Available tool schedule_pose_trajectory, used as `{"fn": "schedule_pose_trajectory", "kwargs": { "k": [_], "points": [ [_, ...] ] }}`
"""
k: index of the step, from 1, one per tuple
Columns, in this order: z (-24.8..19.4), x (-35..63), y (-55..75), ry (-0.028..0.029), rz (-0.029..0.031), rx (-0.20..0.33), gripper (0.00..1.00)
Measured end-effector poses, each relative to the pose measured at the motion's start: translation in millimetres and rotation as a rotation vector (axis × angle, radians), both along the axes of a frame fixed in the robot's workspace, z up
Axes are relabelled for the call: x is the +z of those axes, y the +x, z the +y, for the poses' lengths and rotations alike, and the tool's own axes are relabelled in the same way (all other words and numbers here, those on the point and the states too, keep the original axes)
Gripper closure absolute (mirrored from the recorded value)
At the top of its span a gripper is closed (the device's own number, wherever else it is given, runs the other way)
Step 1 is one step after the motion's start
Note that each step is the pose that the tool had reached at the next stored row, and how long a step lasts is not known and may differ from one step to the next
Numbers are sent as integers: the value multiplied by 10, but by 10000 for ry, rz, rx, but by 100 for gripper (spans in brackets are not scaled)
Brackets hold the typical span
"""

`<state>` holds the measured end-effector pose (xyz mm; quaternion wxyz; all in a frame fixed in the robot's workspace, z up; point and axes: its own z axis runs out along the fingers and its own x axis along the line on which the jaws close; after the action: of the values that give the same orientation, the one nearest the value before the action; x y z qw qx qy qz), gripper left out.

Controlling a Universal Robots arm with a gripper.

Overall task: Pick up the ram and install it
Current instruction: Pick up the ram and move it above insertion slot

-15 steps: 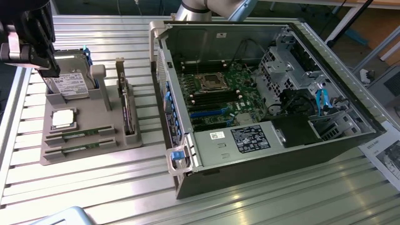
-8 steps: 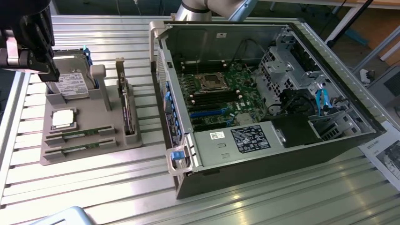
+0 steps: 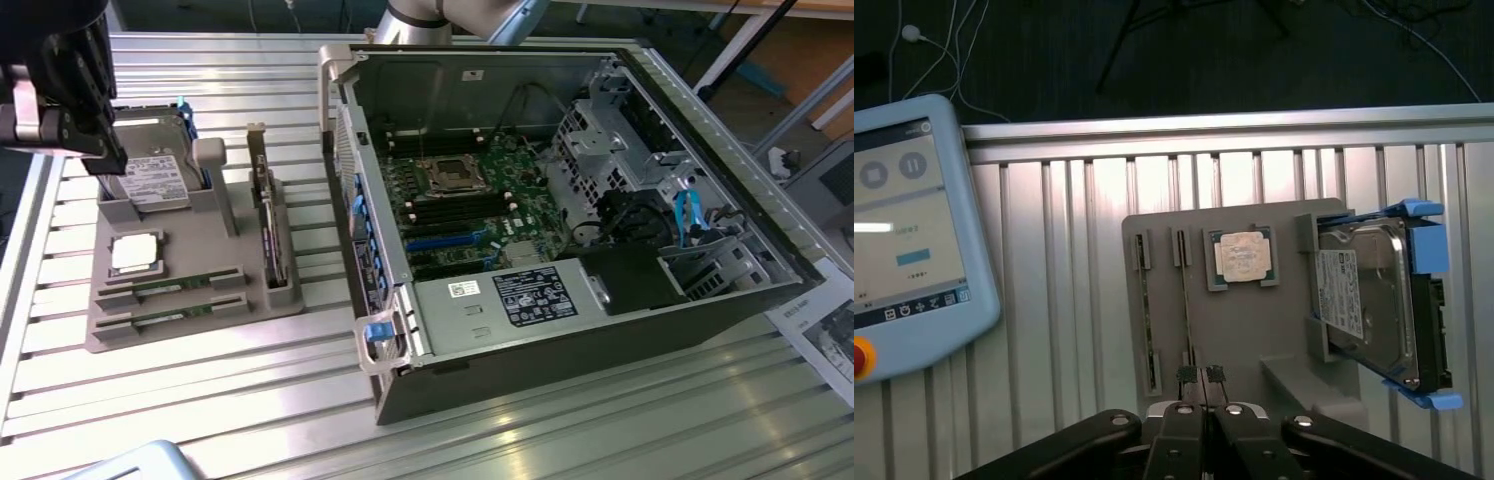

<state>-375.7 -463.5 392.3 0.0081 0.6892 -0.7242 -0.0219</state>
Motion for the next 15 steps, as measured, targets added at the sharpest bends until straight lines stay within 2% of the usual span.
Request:
{"fn": "schedule_pose_trajectory", "kwargs": {
  "k": [15],
  "points": [
    [-46, -26, 1, 0, -1, 1, 90]
  ]
}}
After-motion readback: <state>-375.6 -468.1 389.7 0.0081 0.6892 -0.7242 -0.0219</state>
